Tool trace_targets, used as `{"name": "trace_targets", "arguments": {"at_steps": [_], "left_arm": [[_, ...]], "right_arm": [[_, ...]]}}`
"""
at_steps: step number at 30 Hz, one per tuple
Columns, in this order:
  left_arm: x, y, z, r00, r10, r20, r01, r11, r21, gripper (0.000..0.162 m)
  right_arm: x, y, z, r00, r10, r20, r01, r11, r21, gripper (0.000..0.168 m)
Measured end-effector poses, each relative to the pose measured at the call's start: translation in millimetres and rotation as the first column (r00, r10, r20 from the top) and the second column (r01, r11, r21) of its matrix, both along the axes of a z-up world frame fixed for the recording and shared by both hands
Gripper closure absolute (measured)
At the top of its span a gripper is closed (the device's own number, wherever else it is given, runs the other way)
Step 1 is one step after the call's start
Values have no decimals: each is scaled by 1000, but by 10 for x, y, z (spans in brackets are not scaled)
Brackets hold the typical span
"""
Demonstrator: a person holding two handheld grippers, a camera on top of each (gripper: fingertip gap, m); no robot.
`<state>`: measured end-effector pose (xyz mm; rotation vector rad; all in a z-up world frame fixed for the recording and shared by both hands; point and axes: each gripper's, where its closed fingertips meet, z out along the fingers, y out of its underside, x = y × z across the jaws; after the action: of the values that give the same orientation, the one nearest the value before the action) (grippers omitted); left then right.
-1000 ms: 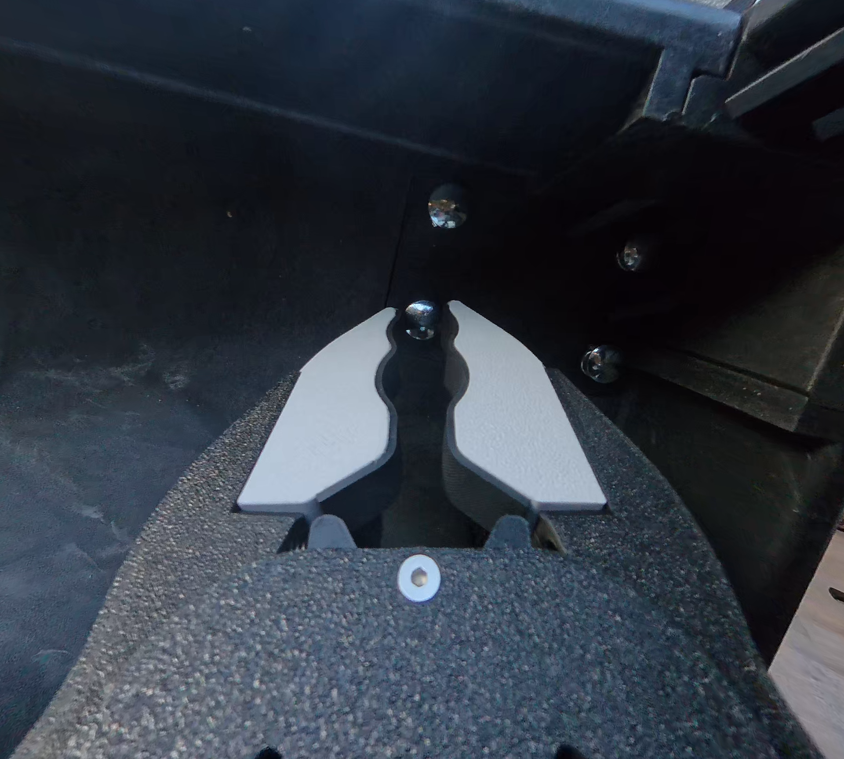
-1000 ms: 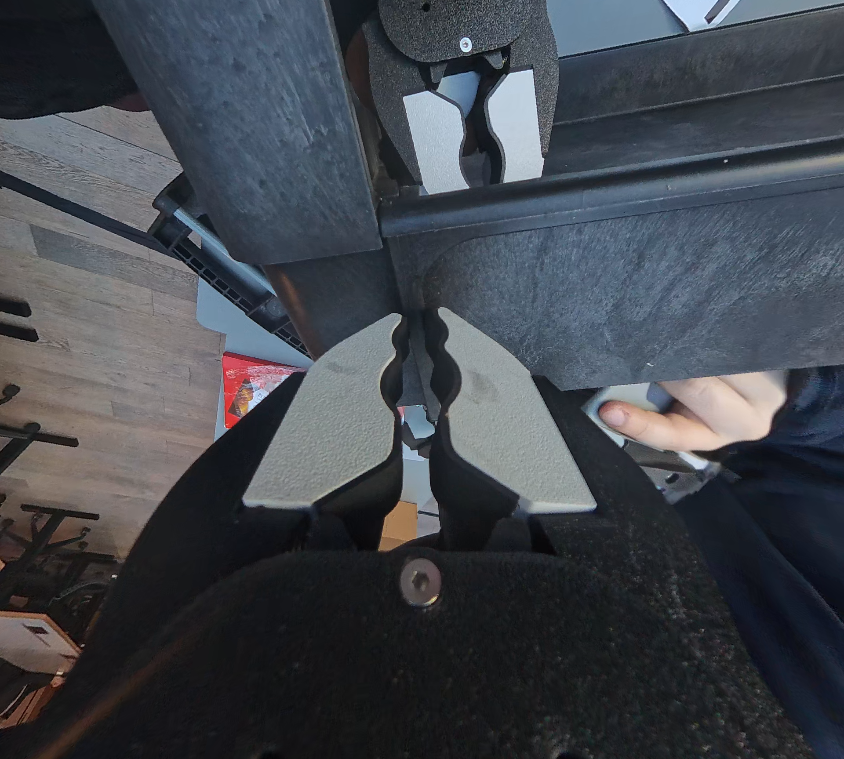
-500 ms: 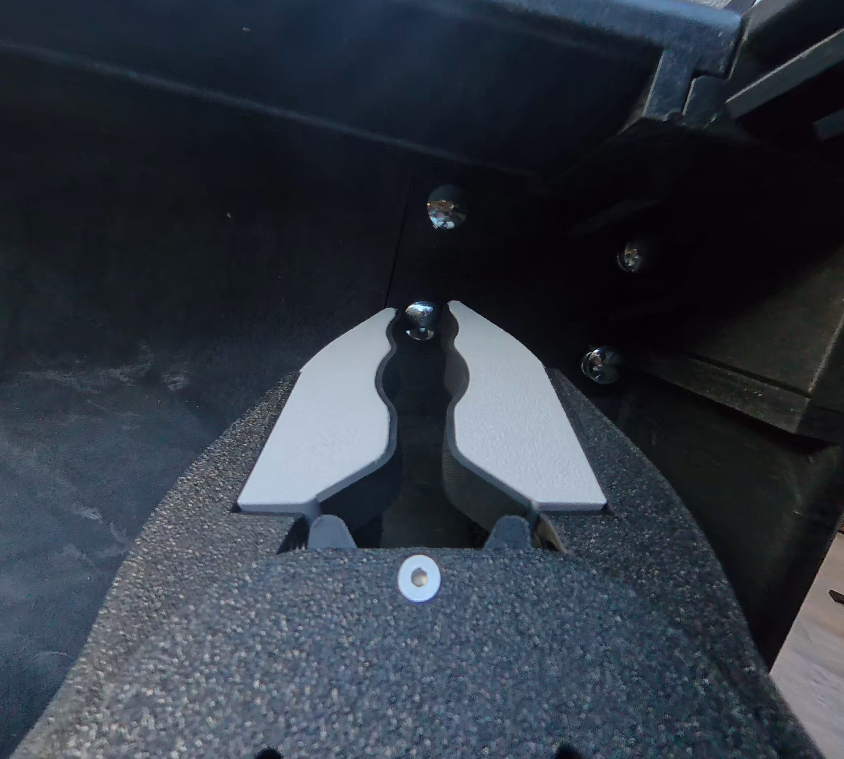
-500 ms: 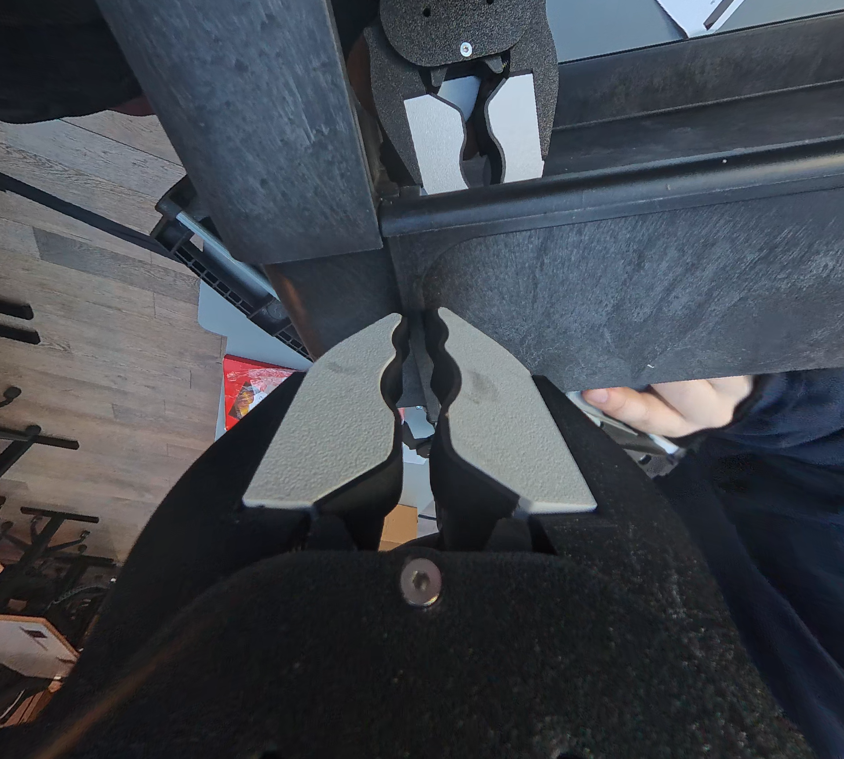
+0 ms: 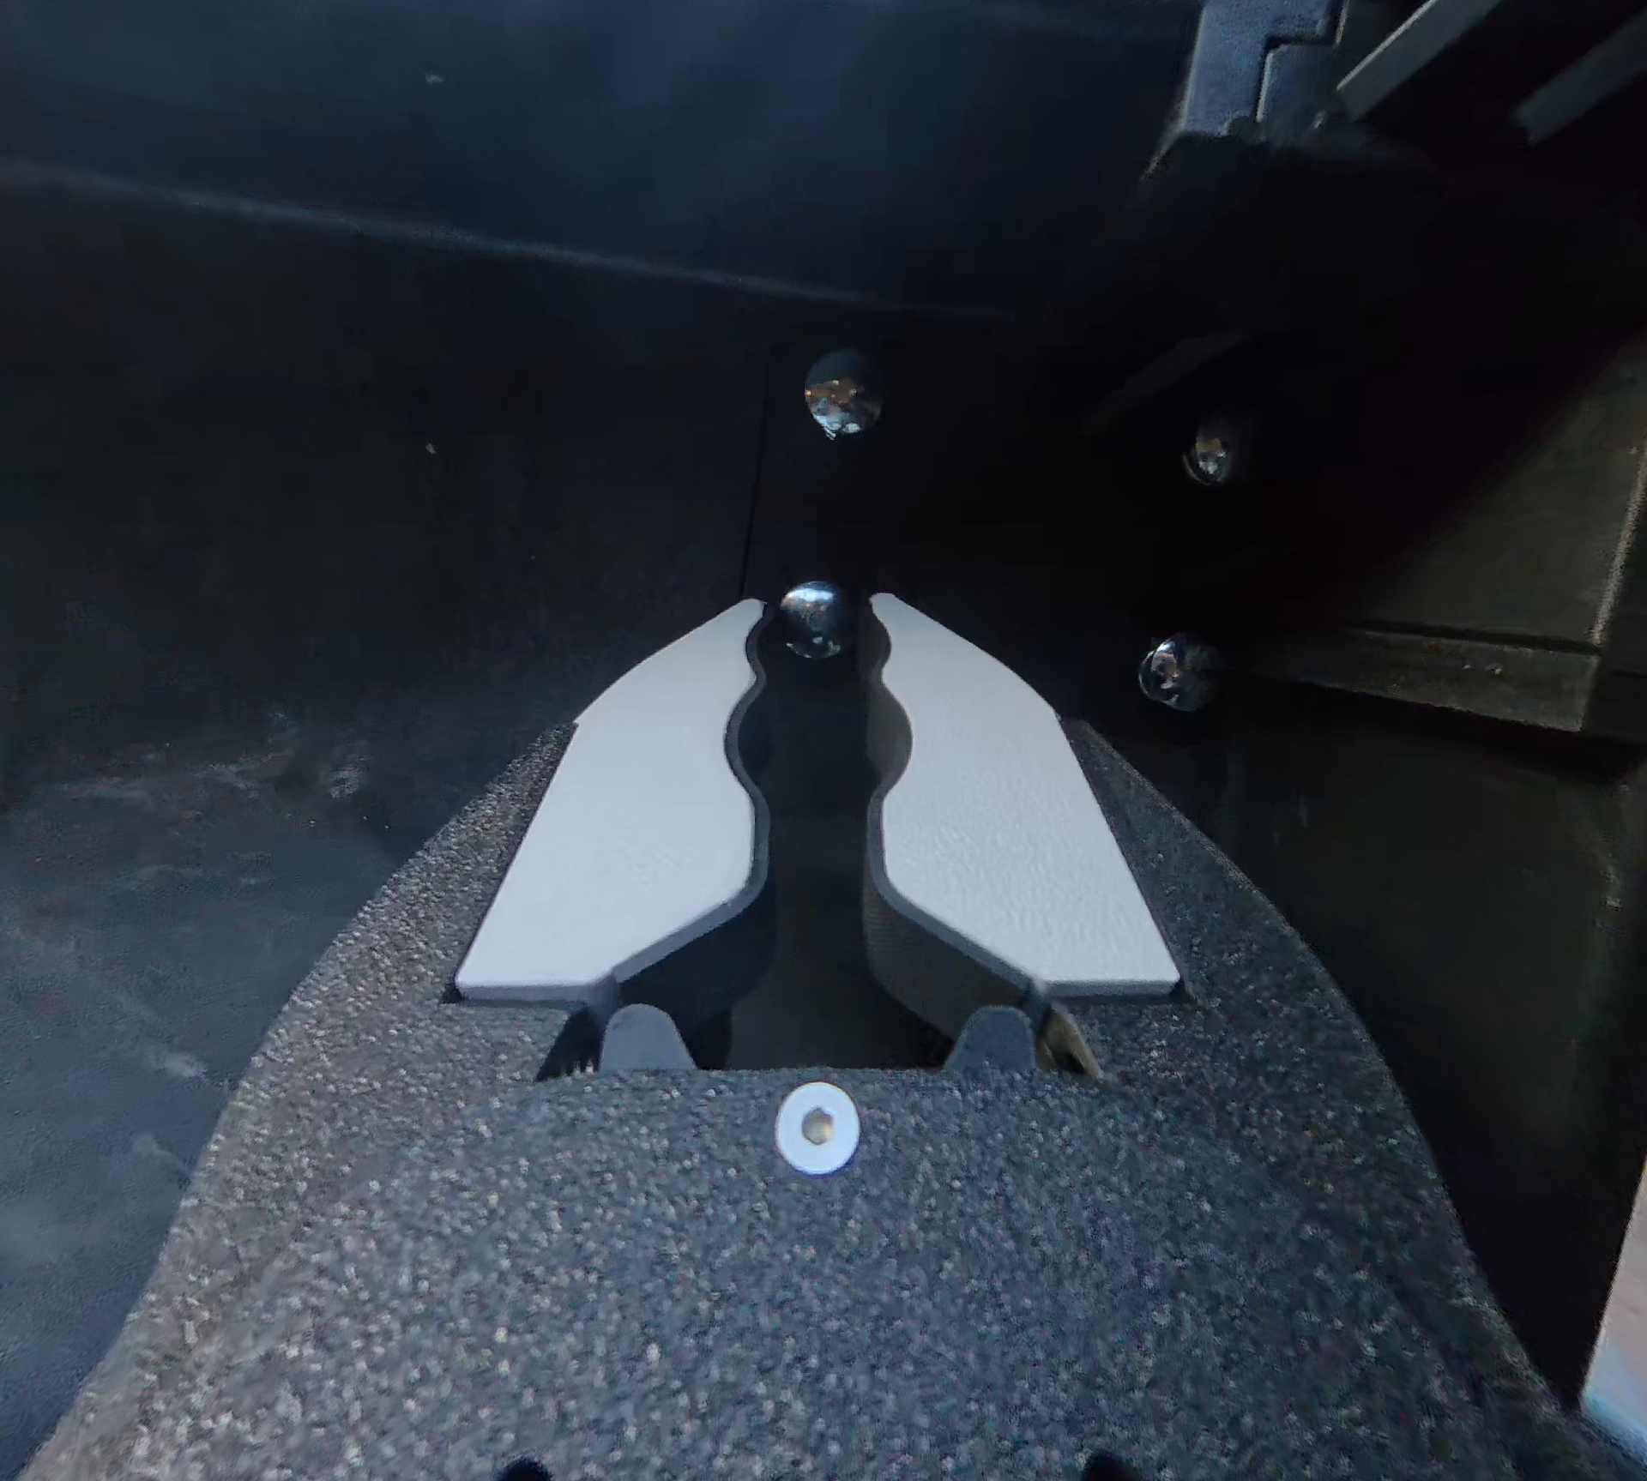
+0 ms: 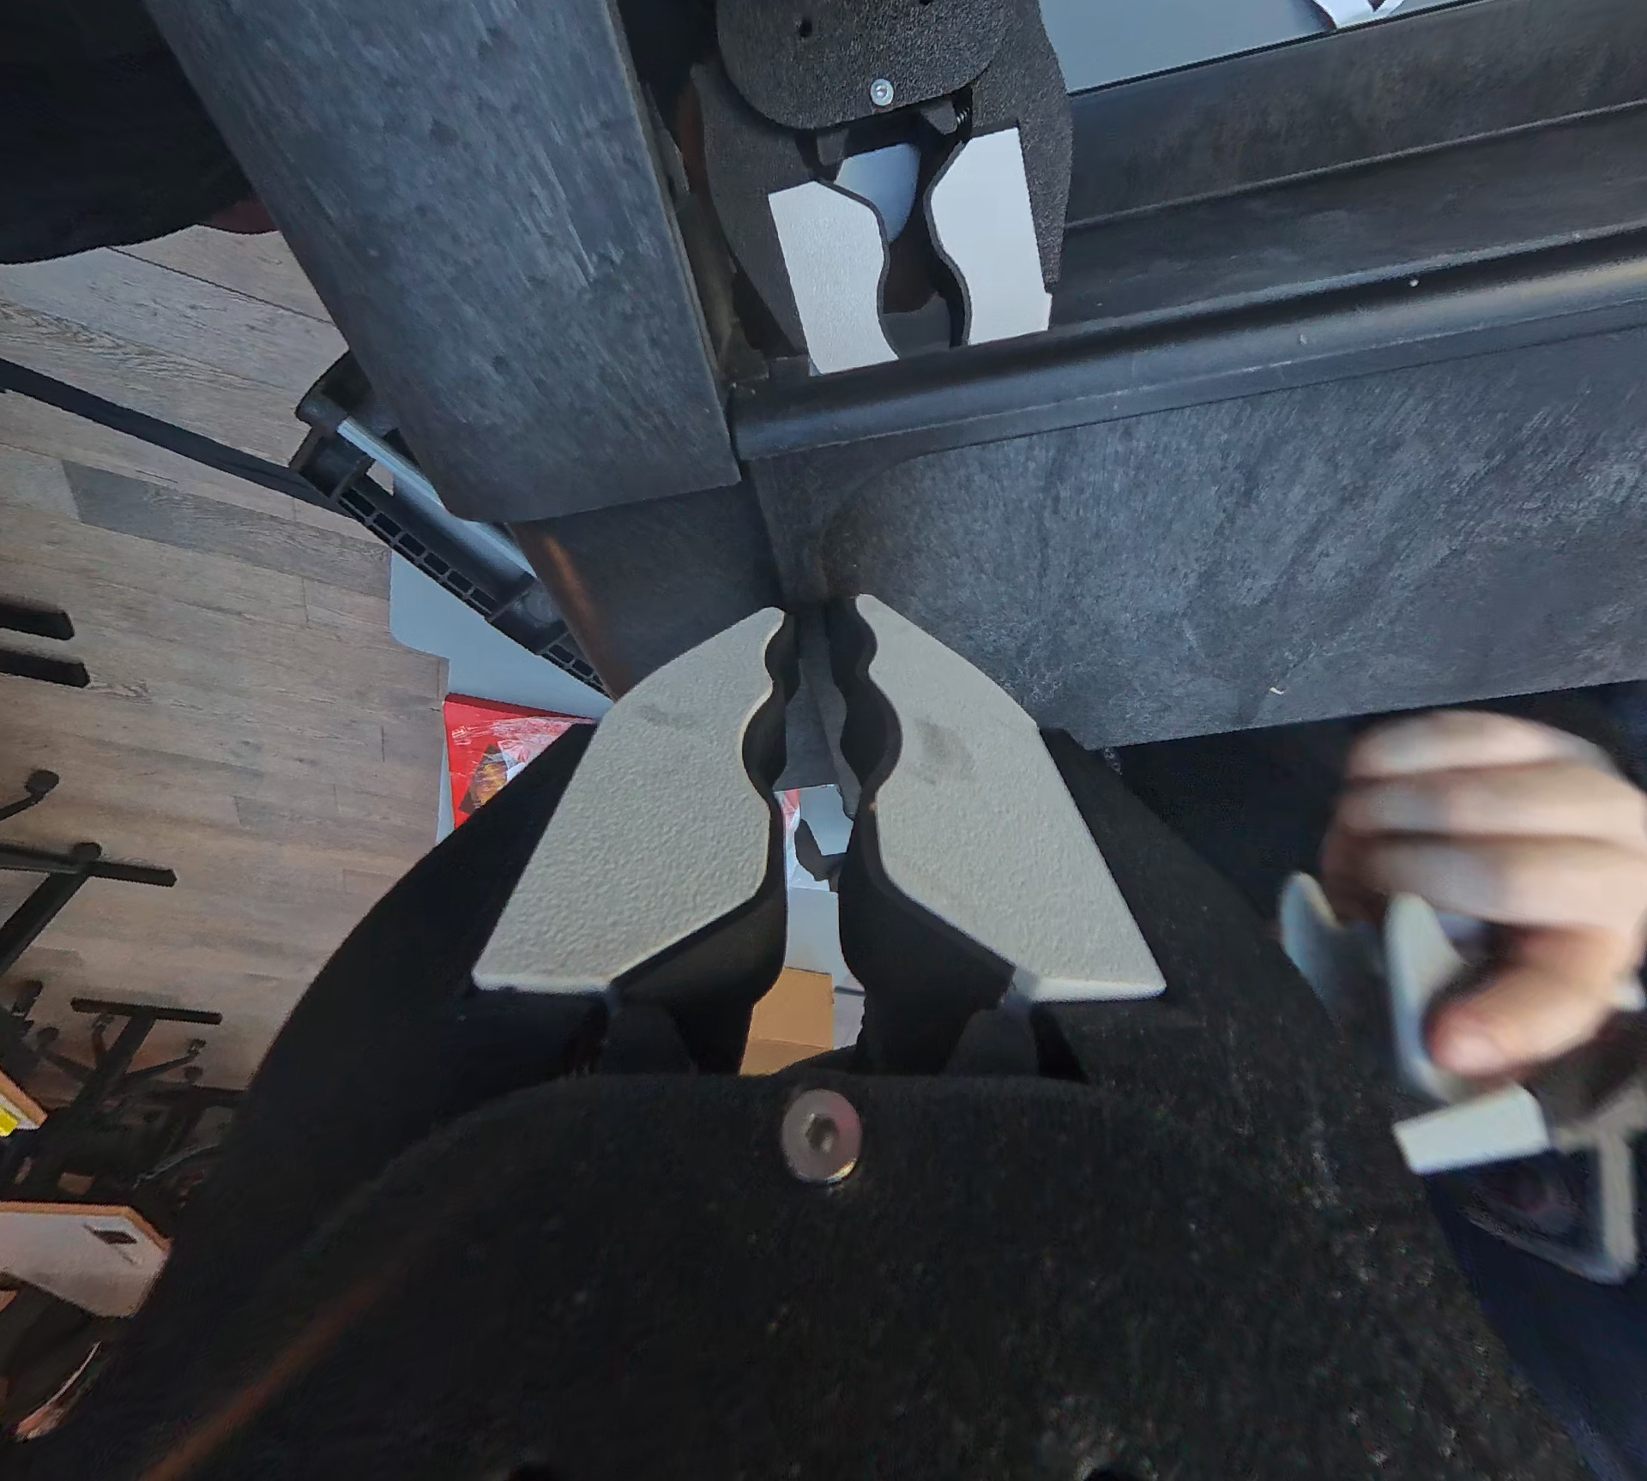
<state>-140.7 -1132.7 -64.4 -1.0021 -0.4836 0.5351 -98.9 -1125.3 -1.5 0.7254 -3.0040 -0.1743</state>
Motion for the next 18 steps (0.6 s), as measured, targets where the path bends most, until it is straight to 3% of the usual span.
{"name": "trace_targets", "arguments": {"at_steps": [1,3,6,13,18], "left_arm": [[6,3,-18,1000,-5,-8,5,1000,2,145],[38,-24,-48,999,-30,-18,31,999,36,137],[82,-236,46,998,29,-51,-22,992,128,138],[44,-17,357,999,18,-40,-16,999,50,136],[1,-38,432,999,36,-29,-33,994,104,138]], "right_arm": [[-1,2,1,1000,-1,-5,1,1000,6,159],[-4,3,1,1000,-1,-14,1,1000,17,159],[-6,3,2,1000,-1,-17,1,1000,21,159],[-3,-1,1,1000,-18,14,19,1000,-12,159],[3,-6,1,1000,-23,19,24,999,-26,159]]}}
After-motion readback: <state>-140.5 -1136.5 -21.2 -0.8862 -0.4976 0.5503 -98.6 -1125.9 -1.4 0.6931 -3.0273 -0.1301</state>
